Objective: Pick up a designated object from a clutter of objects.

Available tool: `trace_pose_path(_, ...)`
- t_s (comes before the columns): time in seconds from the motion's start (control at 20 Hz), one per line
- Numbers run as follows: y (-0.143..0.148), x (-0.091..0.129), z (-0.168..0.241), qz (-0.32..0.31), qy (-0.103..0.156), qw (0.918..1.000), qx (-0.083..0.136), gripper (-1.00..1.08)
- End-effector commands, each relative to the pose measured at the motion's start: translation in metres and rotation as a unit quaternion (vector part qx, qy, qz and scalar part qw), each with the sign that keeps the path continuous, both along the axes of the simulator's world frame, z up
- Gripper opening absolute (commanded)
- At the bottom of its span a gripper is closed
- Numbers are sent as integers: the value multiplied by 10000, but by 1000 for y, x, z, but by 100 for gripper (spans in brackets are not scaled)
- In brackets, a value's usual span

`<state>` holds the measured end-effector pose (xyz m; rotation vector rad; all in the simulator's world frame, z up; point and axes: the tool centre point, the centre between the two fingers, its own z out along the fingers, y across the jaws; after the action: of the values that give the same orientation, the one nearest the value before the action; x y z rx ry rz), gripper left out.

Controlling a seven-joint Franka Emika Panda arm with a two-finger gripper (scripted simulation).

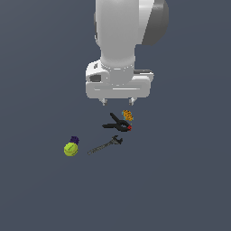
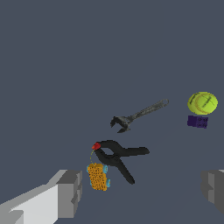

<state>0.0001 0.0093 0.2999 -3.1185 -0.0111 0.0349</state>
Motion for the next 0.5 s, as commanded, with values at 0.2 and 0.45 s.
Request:
trace_pose_path(0.2, 3, 3, 4, -12, -60, 10000, 43, 100)
trace_pose_path(0.45, 11, 10, 15, -44, -209, 9997, 155, 100)
